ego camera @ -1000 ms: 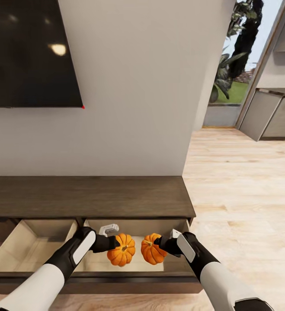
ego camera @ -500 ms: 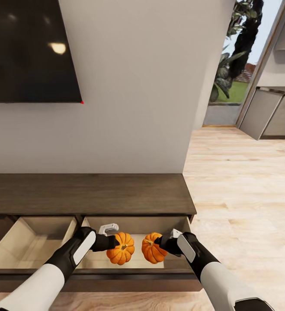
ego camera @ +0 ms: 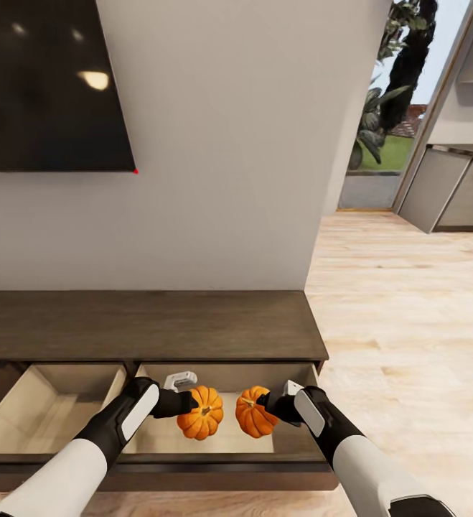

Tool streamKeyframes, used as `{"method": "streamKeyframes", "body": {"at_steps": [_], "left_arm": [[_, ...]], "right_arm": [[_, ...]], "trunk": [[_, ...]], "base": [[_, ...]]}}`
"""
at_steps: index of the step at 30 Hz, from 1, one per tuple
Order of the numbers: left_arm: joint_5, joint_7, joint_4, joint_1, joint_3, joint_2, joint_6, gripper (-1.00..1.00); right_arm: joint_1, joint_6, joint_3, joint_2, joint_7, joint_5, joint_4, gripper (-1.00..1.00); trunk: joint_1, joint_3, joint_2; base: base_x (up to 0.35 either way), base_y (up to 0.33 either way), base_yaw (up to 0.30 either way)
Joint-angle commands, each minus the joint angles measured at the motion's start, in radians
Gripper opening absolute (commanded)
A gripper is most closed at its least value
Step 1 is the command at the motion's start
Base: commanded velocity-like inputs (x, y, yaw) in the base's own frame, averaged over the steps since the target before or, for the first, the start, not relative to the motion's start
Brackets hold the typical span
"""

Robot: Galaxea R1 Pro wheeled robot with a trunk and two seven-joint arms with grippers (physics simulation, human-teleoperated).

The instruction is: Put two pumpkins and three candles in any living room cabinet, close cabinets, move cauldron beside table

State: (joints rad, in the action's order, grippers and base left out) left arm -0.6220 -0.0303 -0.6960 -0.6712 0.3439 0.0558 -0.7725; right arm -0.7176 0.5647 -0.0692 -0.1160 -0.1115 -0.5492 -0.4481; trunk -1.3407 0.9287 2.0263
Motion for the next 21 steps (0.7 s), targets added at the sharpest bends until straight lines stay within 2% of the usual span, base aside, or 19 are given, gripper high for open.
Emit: {"method": "streamKeyframes", "body": {"at_steps": [1,21], "left_arm": [[-0.005,-0.003,-0.001,-0.001,0.004,0.001,-0.002,-1.00],[-0.005,-0.006,-0.009,-0.001,0.004,0.001,-0.002,-1.00]], "right_arm": [[0.000,0.003,-0.006,0.001,-0.010,-0.011,-0.002,-1.00],[0.000,0.002,-0.005,0.002,-0.009,-0.011,-0.002,-1.00]], "trunk": [[0.000,0.001,0.000],[0.000,0.001,0.000]], "base": [[0.146,0.003,0.000],[0.019,0.000,0.000]]}}
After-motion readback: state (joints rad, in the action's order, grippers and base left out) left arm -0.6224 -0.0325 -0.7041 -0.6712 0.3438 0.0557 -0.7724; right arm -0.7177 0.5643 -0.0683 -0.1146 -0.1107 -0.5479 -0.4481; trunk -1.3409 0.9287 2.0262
